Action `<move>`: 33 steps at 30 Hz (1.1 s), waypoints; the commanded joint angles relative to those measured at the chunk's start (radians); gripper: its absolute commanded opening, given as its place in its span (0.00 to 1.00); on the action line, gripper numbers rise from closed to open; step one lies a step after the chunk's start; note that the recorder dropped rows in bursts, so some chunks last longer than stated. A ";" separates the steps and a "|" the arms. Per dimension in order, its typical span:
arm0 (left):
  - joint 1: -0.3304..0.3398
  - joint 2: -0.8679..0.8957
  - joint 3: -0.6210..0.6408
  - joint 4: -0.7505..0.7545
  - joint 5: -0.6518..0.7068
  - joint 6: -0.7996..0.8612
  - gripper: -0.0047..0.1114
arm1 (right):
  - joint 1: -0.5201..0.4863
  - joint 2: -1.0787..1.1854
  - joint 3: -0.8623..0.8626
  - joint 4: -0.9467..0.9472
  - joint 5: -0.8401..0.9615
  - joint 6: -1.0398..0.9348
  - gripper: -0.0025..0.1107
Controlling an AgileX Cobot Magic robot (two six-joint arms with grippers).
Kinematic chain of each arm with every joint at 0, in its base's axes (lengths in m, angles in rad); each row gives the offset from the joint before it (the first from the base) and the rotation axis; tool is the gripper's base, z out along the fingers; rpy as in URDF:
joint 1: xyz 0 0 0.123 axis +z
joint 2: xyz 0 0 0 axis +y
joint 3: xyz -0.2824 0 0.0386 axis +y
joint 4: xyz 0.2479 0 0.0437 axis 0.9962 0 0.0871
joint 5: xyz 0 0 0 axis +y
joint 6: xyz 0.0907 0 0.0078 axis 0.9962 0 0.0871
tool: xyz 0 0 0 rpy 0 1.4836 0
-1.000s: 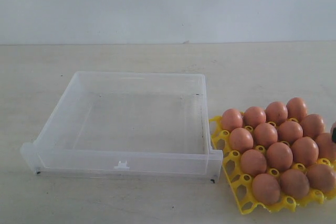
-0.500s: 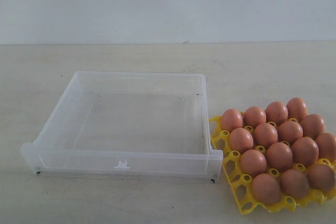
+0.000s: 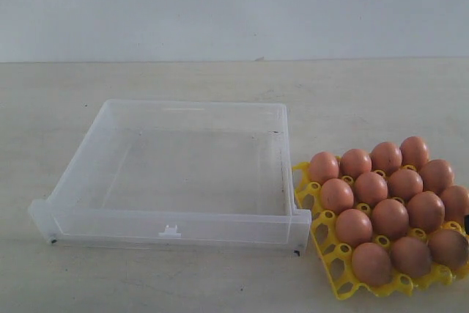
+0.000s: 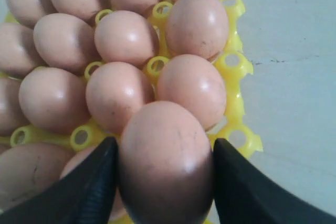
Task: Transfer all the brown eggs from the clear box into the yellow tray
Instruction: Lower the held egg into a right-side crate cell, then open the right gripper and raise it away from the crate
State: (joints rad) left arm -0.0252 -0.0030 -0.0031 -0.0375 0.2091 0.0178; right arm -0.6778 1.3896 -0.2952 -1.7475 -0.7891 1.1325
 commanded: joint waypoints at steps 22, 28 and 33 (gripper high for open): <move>-0.008 0.003 0.003 0.000 0.000 0.002 0.00 | 0.002 -0.007 0.003 0.098 0.006 -0.021 0.51; -0.008 0.003 0.003 0.000 0.000 0.002 0.00 | 0.002 -0.007 0.003 0.112 0.000 -0.005 0.62; -0.008 0.003 0.003 0.000 0.000 0.002 0.00 | 0.002 -0.007 0.003 0.121 0.000 -0.005 0.62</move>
State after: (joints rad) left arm -0.0252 -0.0030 -0.0031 -0.0375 0.2091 0.0178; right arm -0.6778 1.3896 -0.2952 -1.6399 -0.7800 1.1282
